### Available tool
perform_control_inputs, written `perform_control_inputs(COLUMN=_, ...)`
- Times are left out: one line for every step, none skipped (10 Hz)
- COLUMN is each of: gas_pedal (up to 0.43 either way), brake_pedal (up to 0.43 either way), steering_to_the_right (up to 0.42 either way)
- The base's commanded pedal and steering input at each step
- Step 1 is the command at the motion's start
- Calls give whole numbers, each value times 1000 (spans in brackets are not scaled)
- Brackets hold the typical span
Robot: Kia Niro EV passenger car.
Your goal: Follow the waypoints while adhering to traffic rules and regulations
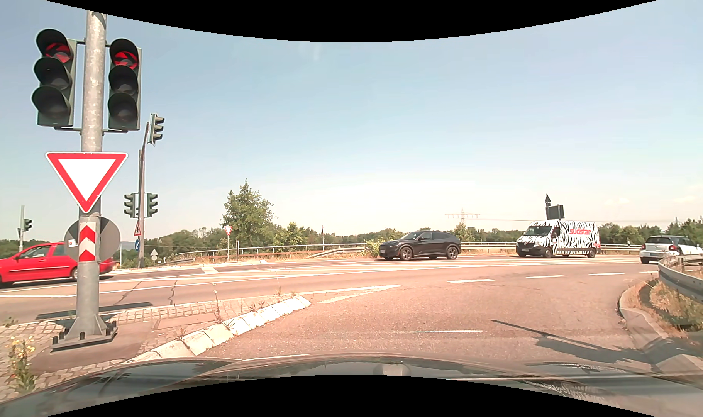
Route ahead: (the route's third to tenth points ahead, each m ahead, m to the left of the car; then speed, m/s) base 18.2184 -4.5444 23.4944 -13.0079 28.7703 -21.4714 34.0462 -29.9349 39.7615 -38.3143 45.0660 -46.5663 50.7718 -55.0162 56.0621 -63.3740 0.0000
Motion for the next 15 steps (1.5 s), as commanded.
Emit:
perform_control_inputs(gas_pedal=0, brake_pedal=280, steering_to_the_right=224)
perform_control_inputs(gas_pedal=0, brake_pedal=274, steering_to_the_right=224)
perform_control_inputs(gas_pedal=0, brake_pedal=274, steering_to_the_right=224)
perform_control_inputs(gas_pedal=0, brake_pedal=274, steering_to_the_right=224)
perform_control_inputs(gas_pedal=0, brake_pedal=274, steering_to_the_right=223)
perform_control_inputs(gas_pedal=0, brake_pedal=280, steering_to_the_right=224)
perform_control_inputs(gas_pedal=0, brake_pedal=274, steering_to_the_right=224)
perform_control_inputs(gas_pedal=0, brake_pedal=280, steering_to_the_right=224)
perform_control_inputs(gas_pedal=0, brake_pedal=280, steering_to_the_right=223)
perform_control_inputs(gas_pedal=0, brake_pedal=280, steering_to_the_right=224)
perform_control_inputs(gas_pedal=0, brake_pedal=274, steering_to_the_right=224)
perform_control_inputs(gas_pedal=0, brake_pedal=280, steering_to_the_right=224)
perform_control_inputs(gas_pedal=0, brake_pedal=280, steering_to_the_right=224)
perform_control_inputs(gas_pedal=0, brake_pedal=274, steering_to_the_right=224)
perform_control_inputs(gas_pedal=0, brake_pedal=280, steering_to_the_right=224)
